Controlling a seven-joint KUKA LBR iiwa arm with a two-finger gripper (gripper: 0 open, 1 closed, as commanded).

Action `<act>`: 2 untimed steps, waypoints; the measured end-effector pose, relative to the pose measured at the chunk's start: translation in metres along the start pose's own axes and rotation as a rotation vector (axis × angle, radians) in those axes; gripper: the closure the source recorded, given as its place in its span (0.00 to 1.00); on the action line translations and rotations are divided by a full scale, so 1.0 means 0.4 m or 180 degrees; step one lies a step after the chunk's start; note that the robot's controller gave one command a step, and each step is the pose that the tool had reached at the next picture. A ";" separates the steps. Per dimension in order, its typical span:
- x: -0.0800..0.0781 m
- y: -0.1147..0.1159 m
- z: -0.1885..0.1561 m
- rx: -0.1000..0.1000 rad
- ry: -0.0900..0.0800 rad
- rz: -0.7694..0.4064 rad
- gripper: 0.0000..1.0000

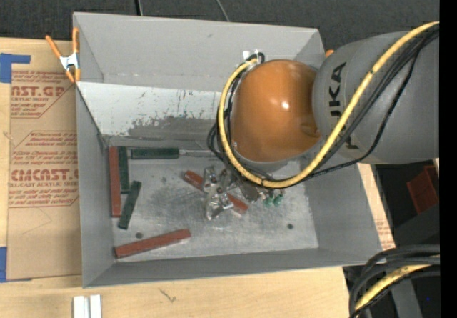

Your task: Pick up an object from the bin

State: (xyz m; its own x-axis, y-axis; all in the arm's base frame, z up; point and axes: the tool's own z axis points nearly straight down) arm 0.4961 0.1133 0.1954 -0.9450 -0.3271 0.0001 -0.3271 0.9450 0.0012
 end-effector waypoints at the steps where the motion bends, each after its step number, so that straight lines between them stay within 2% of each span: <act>1: 0.000 0.000 0.000 -0.0001 0.0000 0.0000 0.00; 2: 0.000 0.000 0.000 -0.0001 -0.0003 0.0001 0.00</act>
Offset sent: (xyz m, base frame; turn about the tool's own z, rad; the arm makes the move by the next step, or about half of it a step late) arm 0.0000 0.0000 0.0000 0.0000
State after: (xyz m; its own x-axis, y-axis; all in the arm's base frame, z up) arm 0.4962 0.1132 0.1953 -0.9451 -0.3267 -0.0009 -0.3267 0.9451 0.0015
